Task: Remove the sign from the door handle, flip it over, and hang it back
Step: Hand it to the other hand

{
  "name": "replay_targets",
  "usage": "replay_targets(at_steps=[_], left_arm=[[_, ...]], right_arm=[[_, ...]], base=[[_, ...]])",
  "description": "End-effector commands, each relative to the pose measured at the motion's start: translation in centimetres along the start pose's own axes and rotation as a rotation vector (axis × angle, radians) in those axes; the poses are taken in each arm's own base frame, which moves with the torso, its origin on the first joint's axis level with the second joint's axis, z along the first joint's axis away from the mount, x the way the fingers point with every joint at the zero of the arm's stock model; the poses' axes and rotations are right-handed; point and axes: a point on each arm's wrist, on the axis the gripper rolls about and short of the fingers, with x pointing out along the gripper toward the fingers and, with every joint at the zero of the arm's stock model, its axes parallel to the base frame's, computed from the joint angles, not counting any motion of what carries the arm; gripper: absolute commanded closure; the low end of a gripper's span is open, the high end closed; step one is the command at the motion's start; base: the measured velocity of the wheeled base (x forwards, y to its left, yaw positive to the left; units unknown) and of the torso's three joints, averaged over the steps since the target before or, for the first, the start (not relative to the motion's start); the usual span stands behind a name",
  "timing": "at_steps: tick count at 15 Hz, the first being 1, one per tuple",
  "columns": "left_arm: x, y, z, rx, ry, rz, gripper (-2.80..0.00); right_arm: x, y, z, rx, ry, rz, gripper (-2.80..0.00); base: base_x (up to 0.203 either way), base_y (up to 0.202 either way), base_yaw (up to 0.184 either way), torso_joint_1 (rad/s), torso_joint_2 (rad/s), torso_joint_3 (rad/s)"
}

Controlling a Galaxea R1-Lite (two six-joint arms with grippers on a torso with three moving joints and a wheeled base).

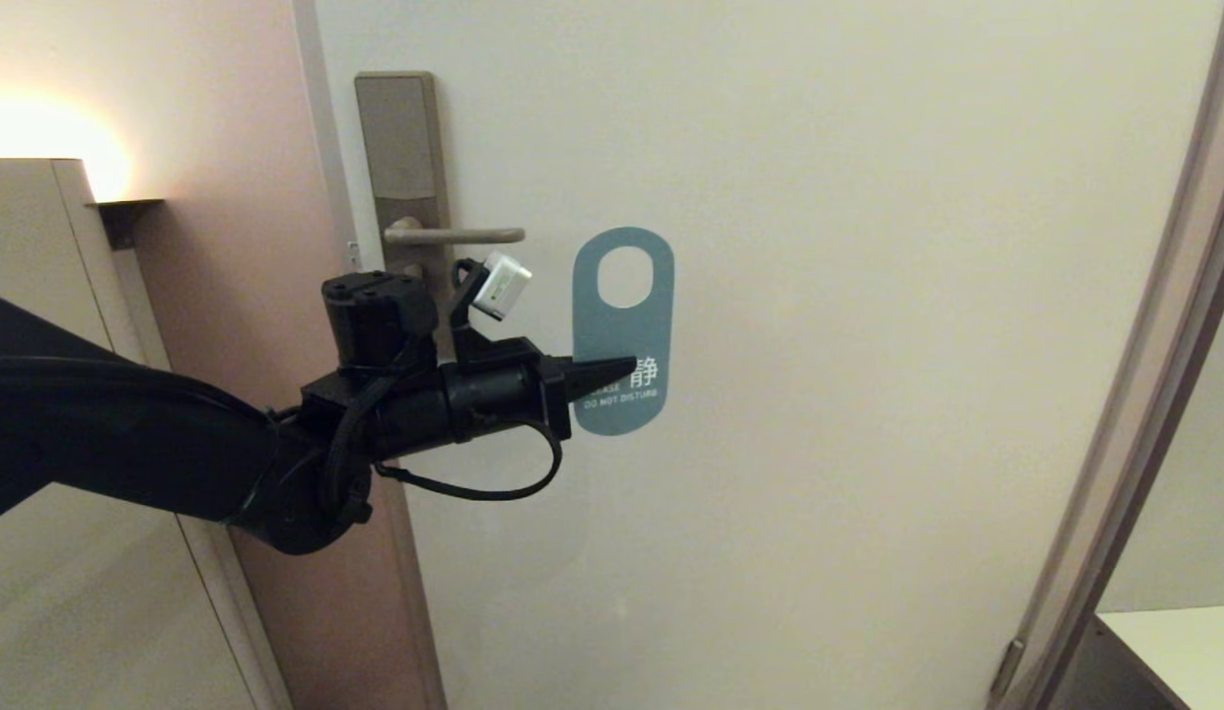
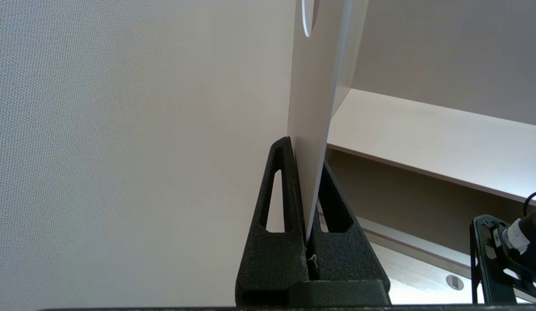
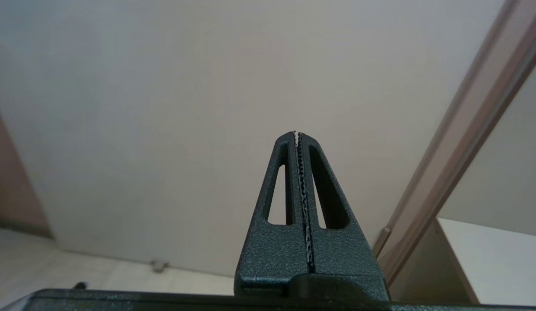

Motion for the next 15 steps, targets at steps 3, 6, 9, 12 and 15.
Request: replay_targets(at_steps=[3, 6, 9, 12, 15], left_arm=[[0.0, -0.1, 0.2, 0.004, -0.007, -0.003, 0.00], [-0.1, -0.1, 0.2, 0.006, -0.008, -0.002, 0.00], [0.0, -0.1, 0.5, 0.011, -0.017, -0.003, 0.00], [0.5, 0.1, 1.7, -0.003, -0.049, -0.014, 0.00], [1.6, 0.6, 2.6, -0.013, -0.079, -0.030, 0.00]], right_arm=[[2.5, -0.4, 3.1, 0.054, 0.126, 0.061, 0.00], [5.5, -0.7, 5.8, 0.127, 0.186, 0.063, 0.00], [9.2, -0.9, 8.3, 0.174, 0.231, 0.065, 0.00], [12.8, -0.9, 9.4, 0.193, 0.258, 0.107, 0.00], [16.5, -0.9, 10.2, 0.200, 0.239, 0.167, 0.00]], base=[[0.000, 0.000, 0.000, 0.000, 0.00, 0.000], [0.000, 0.000, 0.000, 0.000, 0.00, 0.000], [0.000, 0.000, 0.000, 0.000, 0.00, 0.000], [0.000, 0.000, 0.000, 0.000, 0.00, 0.000], [0.000, 0.000, 0.000, 0.000, 0.00, 0.000]])
